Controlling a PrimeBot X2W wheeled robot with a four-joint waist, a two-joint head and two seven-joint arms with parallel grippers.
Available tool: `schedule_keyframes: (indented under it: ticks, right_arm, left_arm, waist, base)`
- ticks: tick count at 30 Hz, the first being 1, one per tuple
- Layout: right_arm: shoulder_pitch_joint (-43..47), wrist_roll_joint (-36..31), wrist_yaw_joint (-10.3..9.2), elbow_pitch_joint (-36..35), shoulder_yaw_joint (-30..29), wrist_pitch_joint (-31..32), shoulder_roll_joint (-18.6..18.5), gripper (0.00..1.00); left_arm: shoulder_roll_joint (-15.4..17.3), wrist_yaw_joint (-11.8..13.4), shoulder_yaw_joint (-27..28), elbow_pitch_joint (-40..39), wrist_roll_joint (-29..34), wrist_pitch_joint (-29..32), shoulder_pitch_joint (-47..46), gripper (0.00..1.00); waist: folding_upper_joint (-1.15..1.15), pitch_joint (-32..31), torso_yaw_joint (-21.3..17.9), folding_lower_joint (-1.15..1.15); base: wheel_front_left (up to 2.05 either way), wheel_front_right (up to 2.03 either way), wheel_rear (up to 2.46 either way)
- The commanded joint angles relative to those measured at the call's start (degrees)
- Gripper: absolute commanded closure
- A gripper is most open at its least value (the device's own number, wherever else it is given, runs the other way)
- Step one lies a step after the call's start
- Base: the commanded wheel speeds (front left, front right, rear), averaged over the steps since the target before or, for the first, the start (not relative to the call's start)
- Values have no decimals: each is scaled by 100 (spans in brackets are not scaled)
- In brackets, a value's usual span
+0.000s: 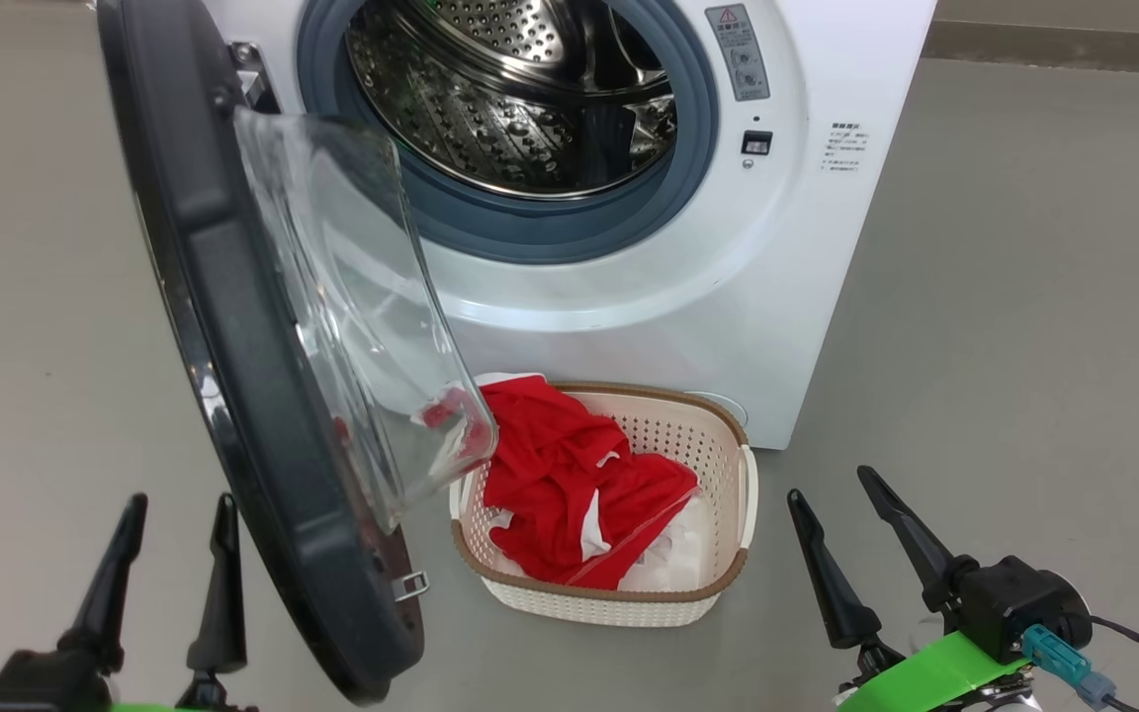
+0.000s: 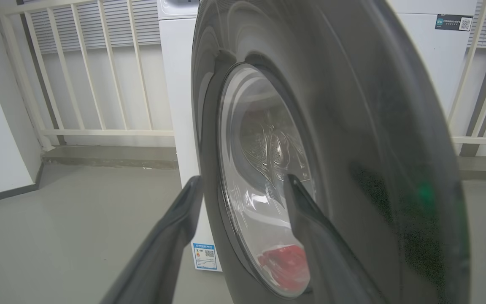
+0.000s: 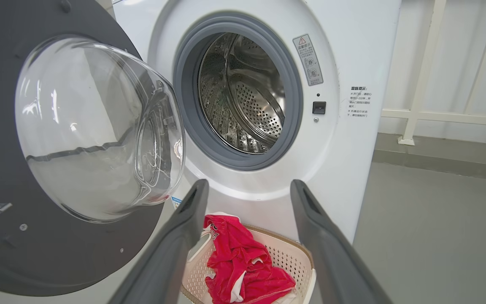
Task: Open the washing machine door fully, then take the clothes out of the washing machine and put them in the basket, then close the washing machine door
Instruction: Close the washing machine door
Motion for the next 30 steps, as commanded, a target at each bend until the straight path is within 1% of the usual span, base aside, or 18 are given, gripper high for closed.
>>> schedule_keyframes:
  ticks: [1,13,30]
  right_arm:
    - [-109,37,36,-145,154,-37,8,0]
    - [-150,32,36,-144,138,-37,11,0]
    - [-131,66,36,-113,166,-37,14,0]
  left_arm:
    - [17,-11,248,-177,81,-67,-18,0]
    - [-275,-155,480,-134,347,-67,12,0]
    - [-408,-266,669,-53,431,-68,20,0]
  waist:
    - [0,-4,-3,0]
    - [0,61,-7,0]
    - [0,-45,8,0]
  base:
    - [0,0,0]
    - [0,0,0]
    - [0,0,0]
